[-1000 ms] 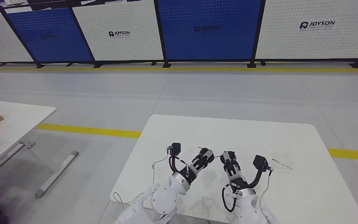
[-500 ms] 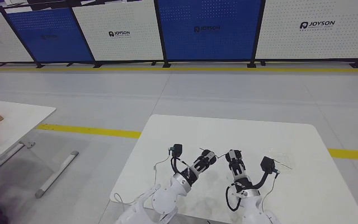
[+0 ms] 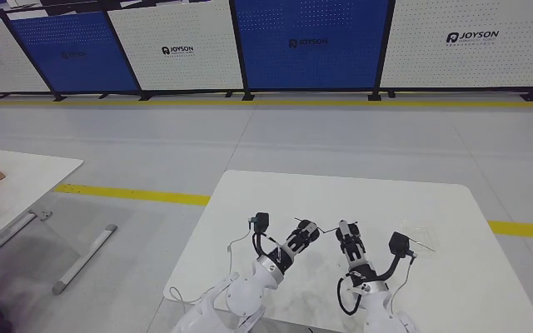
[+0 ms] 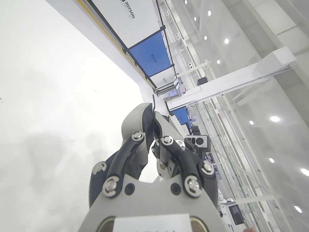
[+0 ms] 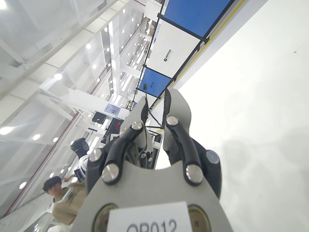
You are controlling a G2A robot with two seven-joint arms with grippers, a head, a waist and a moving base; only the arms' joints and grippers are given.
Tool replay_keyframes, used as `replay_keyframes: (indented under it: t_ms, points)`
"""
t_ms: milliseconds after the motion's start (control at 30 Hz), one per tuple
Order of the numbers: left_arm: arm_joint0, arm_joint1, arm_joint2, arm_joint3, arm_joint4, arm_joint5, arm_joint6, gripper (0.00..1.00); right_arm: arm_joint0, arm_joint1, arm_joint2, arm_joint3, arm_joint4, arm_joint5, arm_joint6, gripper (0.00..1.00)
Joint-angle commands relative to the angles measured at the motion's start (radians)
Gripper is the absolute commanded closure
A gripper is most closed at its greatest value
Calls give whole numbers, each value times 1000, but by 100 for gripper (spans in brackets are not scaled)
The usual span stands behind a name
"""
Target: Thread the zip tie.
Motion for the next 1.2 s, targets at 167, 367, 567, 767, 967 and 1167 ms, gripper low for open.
replay_keyframes:
  t_ms: [167, 367, 567, 767, 967, 1167]
  points:
    - [-3, -4, 1, 3, 15, 16, 1, 100, -4, -5, 4, 0, -24, 8, 12, 79]
    - [-6, -9, 1, 4, 15, 25, 5, 100, -4, -11, 2, 4, -44, 12, 25, 75]
    - [-8, -13, -4, 6, 7, 31, 9, 100, -4, -16, -2, 7, -66, 17, 31, 80]
    - [-6, -15, -11, 5, 8, 33, 4, 100, -6, -22, 1, 8, -76, 17, 27, 100]
    - [-4, -17, -17, 5, 5, 33, -8, 100, -1, -29, -4, 17, -82, 24, 25, 100]
    - [4, -16, -25, -6, 4, 15, -34, 100, 5, -36, -5, 22, -79, 29, 42, 100]
